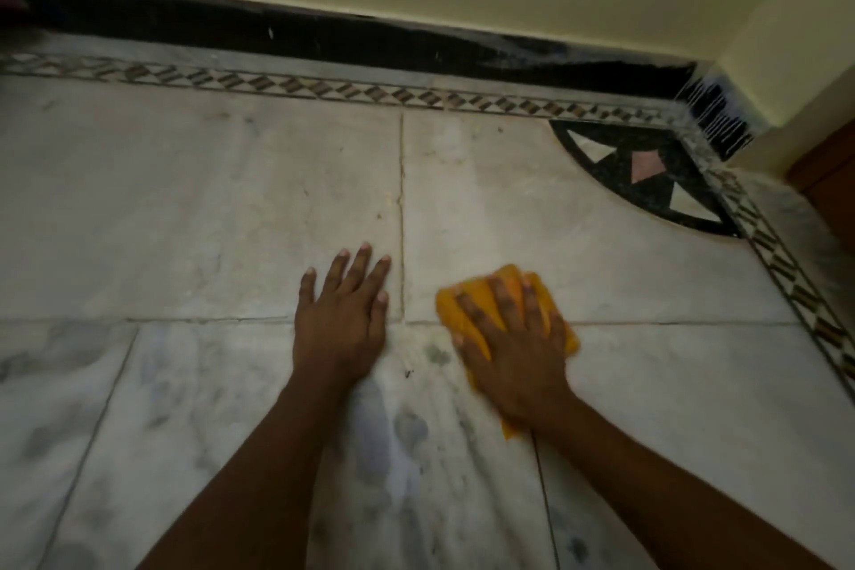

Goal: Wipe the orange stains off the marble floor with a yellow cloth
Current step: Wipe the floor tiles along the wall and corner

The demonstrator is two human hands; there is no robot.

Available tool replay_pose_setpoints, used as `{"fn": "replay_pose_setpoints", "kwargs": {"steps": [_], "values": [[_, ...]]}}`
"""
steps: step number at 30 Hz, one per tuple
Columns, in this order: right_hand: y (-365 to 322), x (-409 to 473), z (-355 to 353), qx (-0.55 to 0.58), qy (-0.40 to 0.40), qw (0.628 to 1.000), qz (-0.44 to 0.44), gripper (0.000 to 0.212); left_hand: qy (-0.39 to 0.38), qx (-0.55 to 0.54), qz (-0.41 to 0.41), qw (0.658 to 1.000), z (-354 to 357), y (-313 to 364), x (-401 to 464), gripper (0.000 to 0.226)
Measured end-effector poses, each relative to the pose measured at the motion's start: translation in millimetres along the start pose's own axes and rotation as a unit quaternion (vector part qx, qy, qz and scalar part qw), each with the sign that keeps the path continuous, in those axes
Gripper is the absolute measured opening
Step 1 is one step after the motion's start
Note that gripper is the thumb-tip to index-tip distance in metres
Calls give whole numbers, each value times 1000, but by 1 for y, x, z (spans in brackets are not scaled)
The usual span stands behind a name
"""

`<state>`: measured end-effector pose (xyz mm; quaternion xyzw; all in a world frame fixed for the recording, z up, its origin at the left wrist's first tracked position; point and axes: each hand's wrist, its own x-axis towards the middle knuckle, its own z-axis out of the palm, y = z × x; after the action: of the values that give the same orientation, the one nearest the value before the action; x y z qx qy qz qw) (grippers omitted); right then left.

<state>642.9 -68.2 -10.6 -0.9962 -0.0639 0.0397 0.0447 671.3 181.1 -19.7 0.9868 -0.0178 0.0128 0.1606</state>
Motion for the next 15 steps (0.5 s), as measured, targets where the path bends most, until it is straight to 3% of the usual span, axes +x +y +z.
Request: {"fn": "replay_pose_setpoints", "kwargs": {"steps": [2, 4, 7, 9, 11, 15], "values": [[29, -63, -4, -10, -9, 1000, -14, 61, -1, -11, 4, 1000, -4, 2, -9, 59], [64, -80, -15, -9, -48, 995, 81, 62, -5, -11, 10, 1000, -5, 5, -27, 63], [73, -26, -27, 57, -65, 971, 223, 65, 10, 10, 1, 1000, 7, 15, -88, 66], [50, 11, -25, 111, -57, 959, 255, 67, 18, 17, -14, 1000, 13, 23, -126, 66], [23, 12, -9, 88, -37, 973, 210, 64, 28, 22, -31, 999, 15, 26, -139, 65], [7, -91, 11, 15, 69, 997, 1, 58, 32, 18, -35, 999, 12, 29, -135, 63]]}}
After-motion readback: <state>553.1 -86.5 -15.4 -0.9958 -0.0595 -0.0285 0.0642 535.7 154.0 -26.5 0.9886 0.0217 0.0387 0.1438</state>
